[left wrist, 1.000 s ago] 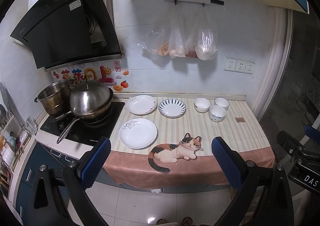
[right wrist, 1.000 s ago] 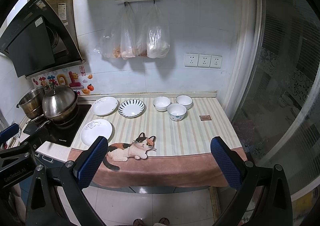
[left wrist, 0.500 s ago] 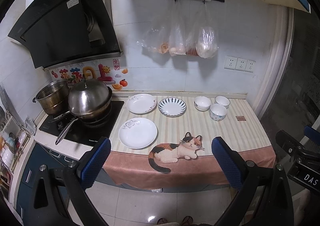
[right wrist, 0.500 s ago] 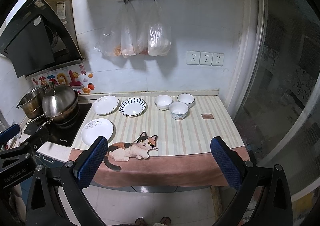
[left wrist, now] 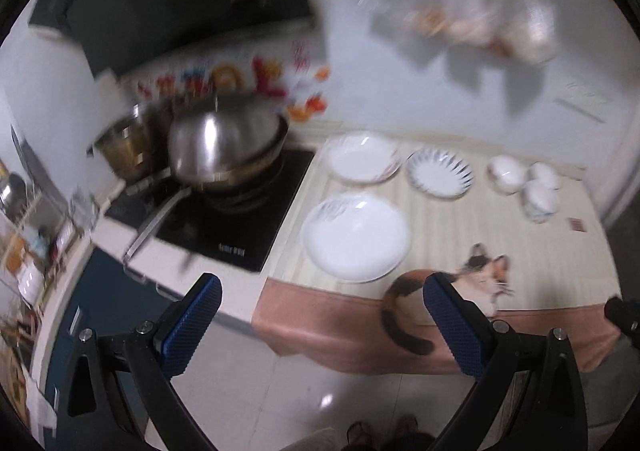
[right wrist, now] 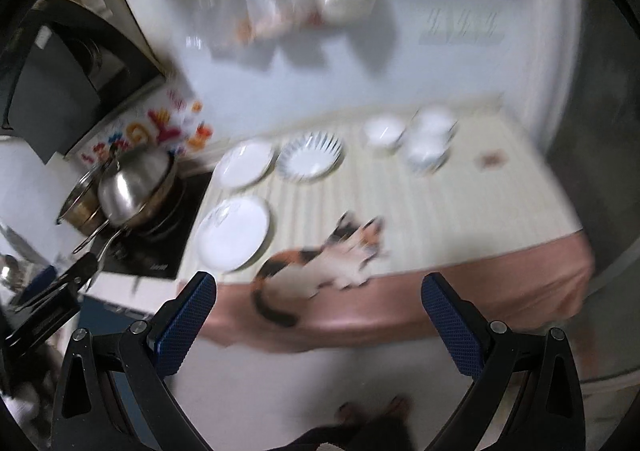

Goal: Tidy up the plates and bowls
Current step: 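Grasp the grey-flower white plate rim with the left tool while the right tool grasps it too, then lift the grey-flower plate with both tools toward the pink-flower plate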

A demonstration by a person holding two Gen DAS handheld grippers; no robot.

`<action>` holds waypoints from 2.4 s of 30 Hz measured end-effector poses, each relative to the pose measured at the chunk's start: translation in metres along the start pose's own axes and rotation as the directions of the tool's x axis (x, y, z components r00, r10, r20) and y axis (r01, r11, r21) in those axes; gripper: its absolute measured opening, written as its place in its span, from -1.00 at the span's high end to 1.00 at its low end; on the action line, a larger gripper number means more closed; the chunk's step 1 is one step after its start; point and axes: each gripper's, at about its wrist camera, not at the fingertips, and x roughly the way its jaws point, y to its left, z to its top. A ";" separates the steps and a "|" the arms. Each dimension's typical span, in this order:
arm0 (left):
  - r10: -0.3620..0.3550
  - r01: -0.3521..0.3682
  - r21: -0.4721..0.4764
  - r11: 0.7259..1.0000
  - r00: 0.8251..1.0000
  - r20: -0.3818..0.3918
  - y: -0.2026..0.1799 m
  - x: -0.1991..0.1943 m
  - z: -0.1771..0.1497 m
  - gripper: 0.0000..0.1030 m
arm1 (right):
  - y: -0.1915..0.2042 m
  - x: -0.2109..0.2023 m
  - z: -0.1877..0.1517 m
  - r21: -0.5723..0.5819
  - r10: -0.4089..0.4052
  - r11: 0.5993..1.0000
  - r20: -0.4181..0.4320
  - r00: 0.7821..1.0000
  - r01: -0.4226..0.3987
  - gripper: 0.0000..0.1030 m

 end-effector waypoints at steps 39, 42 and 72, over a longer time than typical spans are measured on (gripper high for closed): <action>-0.115 0.046 -0.138 0.989 0.826 -0.552 0.029 0.366 0.044 0.39 | 0.104 0.486 0.096 -0.129 0.151 0.948 -0.625 0.766 -0.292 0.75; -0.116 0.054 -0.128 0.990 0.833 -0.541 0.020 0.351 0.046 0.39 | 0.098 0.479 0.099 -0.132 0.151 0.946 -0.626 0.765 -0.295 0.75; -0.217 0.305 0.055 0.951 0.782 -0.584 -0.168 0.306 0.019 0.38 | -0.118 0.389 0.100 0.031 0.119 0.992 -0.583 0.803 -0.124 0.74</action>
